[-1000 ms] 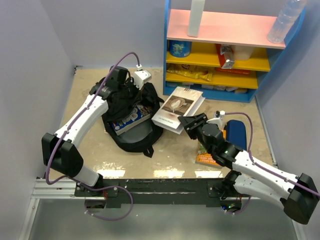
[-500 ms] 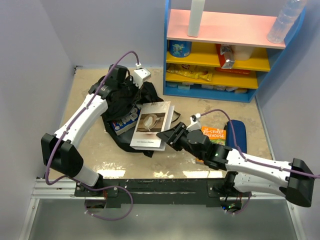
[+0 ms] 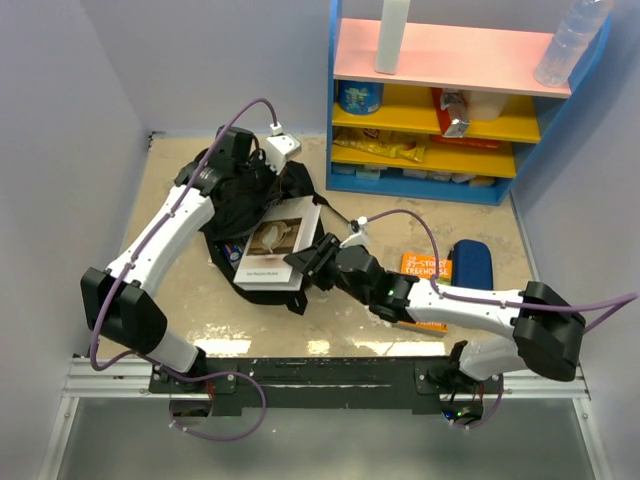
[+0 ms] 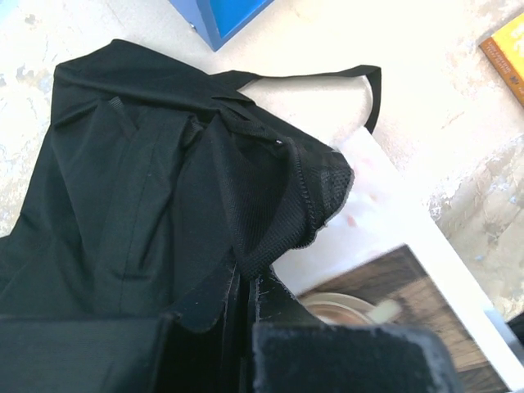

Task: Pack the student bag
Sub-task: Place the book in the student bag.

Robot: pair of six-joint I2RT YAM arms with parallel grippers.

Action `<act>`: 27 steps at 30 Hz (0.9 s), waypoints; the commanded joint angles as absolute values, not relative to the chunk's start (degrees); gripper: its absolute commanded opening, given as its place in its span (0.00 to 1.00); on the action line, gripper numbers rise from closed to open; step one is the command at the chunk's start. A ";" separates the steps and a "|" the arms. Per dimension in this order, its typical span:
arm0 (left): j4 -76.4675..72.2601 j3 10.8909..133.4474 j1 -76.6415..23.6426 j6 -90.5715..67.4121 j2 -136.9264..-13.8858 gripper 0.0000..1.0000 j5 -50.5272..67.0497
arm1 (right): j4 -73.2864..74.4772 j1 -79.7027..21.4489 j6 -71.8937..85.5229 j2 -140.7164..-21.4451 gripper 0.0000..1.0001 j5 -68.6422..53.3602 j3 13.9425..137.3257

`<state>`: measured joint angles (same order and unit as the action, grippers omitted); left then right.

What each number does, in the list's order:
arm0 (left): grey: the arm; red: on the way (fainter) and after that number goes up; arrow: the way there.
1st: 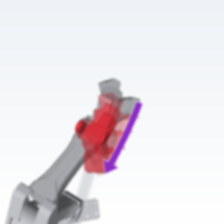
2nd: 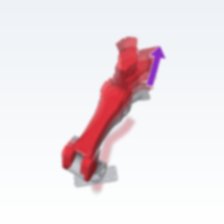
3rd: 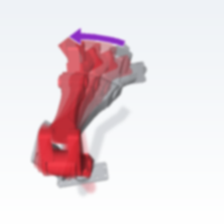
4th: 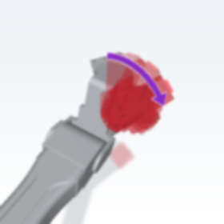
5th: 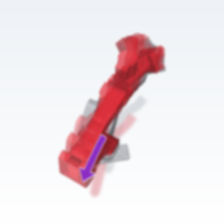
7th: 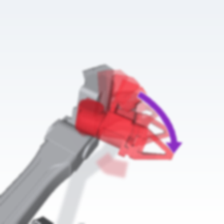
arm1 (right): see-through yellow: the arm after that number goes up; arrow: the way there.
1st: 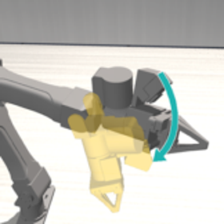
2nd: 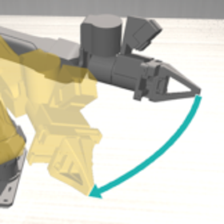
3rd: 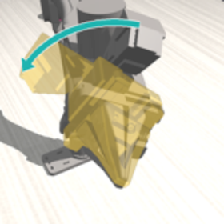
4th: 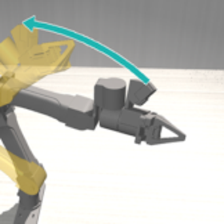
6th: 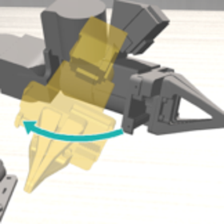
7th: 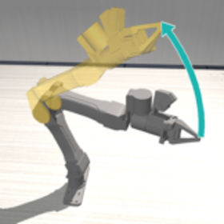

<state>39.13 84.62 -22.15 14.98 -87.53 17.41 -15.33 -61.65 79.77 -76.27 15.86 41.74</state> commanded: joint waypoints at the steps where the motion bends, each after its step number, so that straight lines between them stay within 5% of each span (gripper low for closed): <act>1: 38.31 90.35 -22.15 12.83 -86.75 0.00 21.96 | -18.46 -61.00 82.52 -77.87 0.29 25.82 49.47; 14: 42.10 92.20 -22.15 7.91 -87.71 0.00 30.32 | -15.30 -60.29 82.79 -91.48 0.34 42.45 61.07; 27: 41.92 91.76 -22.15 7.30 -87.80 0.00 31.38 | -9.05 -60.20 77.80 -104.32 0.59 43.87 69.78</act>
<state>41.06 88.62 -21.76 9.58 -90.00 24.97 -10.66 -61.98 80.93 -102.24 37.04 66.74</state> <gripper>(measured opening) 0.043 0.554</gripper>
